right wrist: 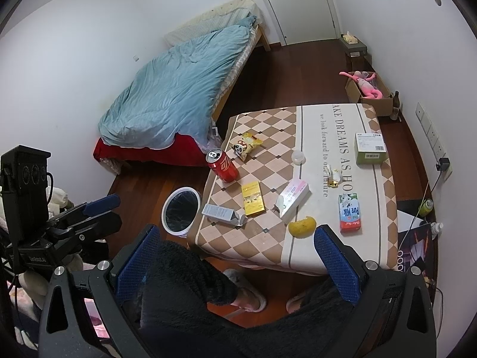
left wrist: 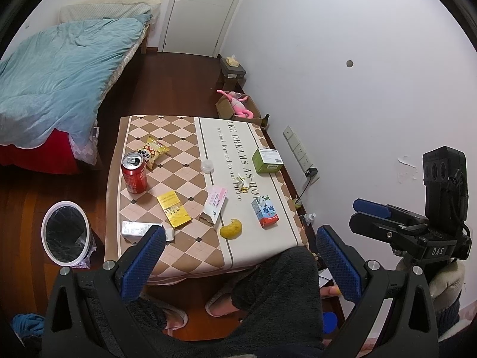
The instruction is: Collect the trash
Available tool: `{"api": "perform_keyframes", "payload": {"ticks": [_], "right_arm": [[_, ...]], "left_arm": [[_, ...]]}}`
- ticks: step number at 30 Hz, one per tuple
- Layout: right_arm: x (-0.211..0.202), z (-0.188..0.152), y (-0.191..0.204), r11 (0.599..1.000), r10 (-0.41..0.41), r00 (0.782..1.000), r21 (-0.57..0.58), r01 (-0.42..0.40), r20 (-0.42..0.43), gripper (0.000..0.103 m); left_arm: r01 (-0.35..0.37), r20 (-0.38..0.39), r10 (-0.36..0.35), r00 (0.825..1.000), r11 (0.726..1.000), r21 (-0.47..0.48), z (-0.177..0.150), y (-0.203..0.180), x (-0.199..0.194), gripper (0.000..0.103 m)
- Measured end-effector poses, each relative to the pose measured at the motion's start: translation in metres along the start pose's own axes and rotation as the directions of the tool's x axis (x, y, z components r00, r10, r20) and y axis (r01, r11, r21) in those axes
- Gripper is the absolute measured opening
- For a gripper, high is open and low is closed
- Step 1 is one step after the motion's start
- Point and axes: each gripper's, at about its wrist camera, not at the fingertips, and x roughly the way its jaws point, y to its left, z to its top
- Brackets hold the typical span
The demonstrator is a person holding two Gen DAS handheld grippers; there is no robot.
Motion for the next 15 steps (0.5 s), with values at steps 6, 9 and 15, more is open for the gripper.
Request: {"api": "perform_keyframes", "payload": {"ticks": [6,9,15], "right_arm": [[0.0005,-0.0002,0.0002,1.000,0.002,1.000,-0.001,-0.002,0.002,0.103],[0.0002,0.0001,0.0005,1.000,0.001,1.000,-0.002,-0.001,0.002,0.103],[0.0006,0.0003,0.0009,1.000,0.002,1.000,-0.002,-0.002,0.002,0.103]], "left_arm": [[0.001,0.001,-0.001,1.000,1.000,-0.001,0.0009,0.0003,0.0001,0.103],[0.002,0.001,-0.002,1.000,1.000,-0.002,0.0004,0.0006,-0.0002,0.103],[0.001,0.002,-0.001,1.000,1.000,-0.002,0.0004,0.0011,-0.0003,0.103]]}}
